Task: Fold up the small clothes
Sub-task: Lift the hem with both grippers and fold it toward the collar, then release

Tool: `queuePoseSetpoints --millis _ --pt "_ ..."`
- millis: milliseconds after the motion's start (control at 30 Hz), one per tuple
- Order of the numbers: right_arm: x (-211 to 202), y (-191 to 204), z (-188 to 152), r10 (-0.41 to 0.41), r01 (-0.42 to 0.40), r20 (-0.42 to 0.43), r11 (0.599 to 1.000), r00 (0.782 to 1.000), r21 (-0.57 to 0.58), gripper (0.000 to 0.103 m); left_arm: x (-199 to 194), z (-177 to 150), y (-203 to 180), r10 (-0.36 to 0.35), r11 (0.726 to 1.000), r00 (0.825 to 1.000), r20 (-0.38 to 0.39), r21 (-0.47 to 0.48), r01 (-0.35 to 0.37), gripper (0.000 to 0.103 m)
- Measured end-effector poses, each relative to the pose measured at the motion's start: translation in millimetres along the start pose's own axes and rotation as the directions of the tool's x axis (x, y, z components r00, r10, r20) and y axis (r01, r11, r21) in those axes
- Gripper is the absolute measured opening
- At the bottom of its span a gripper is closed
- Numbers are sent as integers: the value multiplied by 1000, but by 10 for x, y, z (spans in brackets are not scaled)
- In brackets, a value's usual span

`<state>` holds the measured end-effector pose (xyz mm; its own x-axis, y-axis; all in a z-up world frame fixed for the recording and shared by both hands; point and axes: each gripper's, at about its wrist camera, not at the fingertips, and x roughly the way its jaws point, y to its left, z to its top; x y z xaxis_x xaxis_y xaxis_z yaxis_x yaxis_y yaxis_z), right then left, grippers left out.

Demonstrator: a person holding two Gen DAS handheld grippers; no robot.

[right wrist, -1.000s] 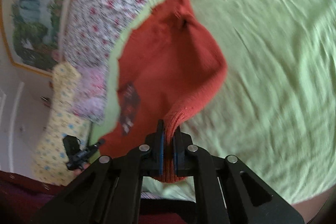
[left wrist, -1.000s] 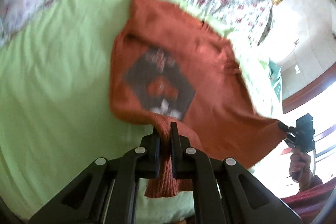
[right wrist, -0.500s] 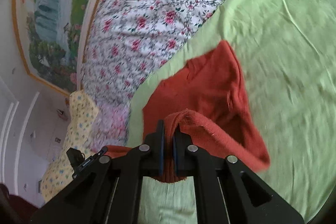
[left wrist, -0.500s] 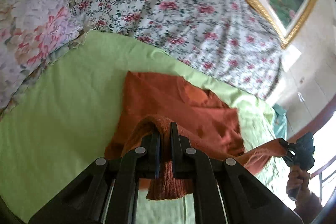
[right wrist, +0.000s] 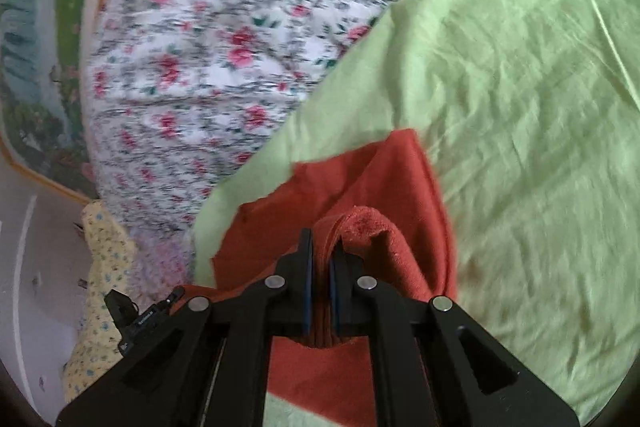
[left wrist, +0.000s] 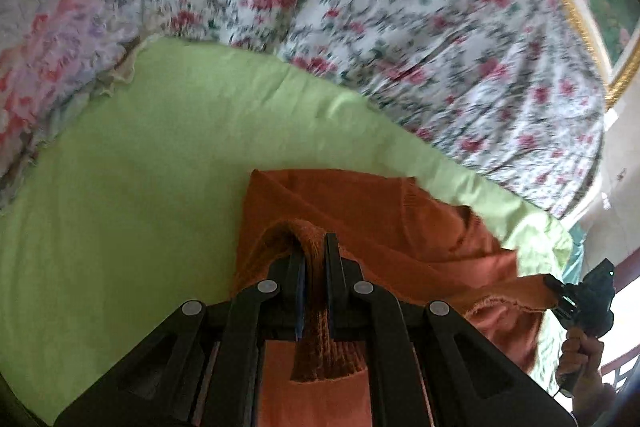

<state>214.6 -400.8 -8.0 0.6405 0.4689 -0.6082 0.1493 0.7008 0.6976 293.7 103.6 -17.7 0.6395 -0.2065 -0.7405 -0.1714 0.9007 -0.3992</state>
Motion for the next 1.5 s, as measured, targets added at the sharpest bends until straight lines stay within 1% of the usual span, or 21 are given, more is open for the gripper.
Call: queuePoseSetpoints --millis 200,400,500,567,633,667,700,800,867,933,967,1033,1067,1133,1200,1233,1300,1333,1367,1433,1500 --pt "283 -287 114 -79 80 -33 996 996 31 7 411 46 78 37 999 999 -25 -16 -37 6" --pt "418 -501 169 -99 105 -59 988 993 112 12 678 58 74 77 997 995 -69 -6 -78 12" --pt "355 -432 169 -109 113 -53 989 993 96 20 563 35 57 68 998 996 -61 18 -67 22" --pt "227 -373 166 -120 121 -21 989 993 86 41 435 10 57 60 998 997 -53 16 -60 37" --pt "38 -328 147 -141 138 39 987 989 85 47 265 -53 32 67 997 997 -46 35 -66 49" --pt "-43 -305 132 -143 138 65 987 988 80 47 169 -118 5 66 997 997 -46 54 -63 49" --pt "-121 -278 108 -142 136 83 988 986 70 47 106 -155 -31 51 996 997 -49 70 -47 49" --pt "-221 -101 -42 -126 127 86 992 988 -10 47 -28 -416 -270 -65 982 992 -107 171 83 49" --pt "-102 94 -223 -102 102 7 987 995 -128 47 63 -645 -505 -87 959 978 -190 250 134 49" --pt "135 275 -407 -111 82 -103 965 988 -249 47 244 -835 -725 -47 929 967 -251 344 135 49" --pt "272 347 -509 -133 77 -160 947 978 -312 47 353 -904 -806 -12 914 962 -274 388 122 49" --pt "627 482 -708 -201 61 -284 898 937 -435 47 557 -960 -887 55 893 951 -304 440 89 49" --pt "747 509 -755 -238 65 -312 877 920 -476 47 657 -927 -911 74 887 951 -301 456 75 49" --pt "920 523 -771 -306 93 -320 836 896 -540 46 749 -813 -913 71 889 954 -292 451 72 49" --pt "1017 499 -664 -326 109 -312 827 892 -551 43 825 -602 -888 70 901 959 -273 431 57 47" --pt "1048 488 -545 -312 111 -300 837 902 -536 43 880 -465 -882 69 905 965 -254 422 47 46" --pt "1045 500 -391 -338 172 -221 821 915 -545 44 949 -245 -854 103 911 973 -209 413 -8 47" --pt "1039 505 -267 -380 245 -147 801 913 -546 44 990 -117 -847 130 913 975 -179 404 -48 46" --pt "1017 502 -143 -390 286 -96 801 916 -525 45 1017 29 -809 159 920 977 -144 380 -93 45" --pt "913 444 126 -378 347 10 837 926 -423 45 1040 254 -739 140 949 982 -129 300 -96 45" --pt "788 374 331 -377 388 95 871 921 -302 45 1022 417 -688 110 974 988 -109 209 -86 46"
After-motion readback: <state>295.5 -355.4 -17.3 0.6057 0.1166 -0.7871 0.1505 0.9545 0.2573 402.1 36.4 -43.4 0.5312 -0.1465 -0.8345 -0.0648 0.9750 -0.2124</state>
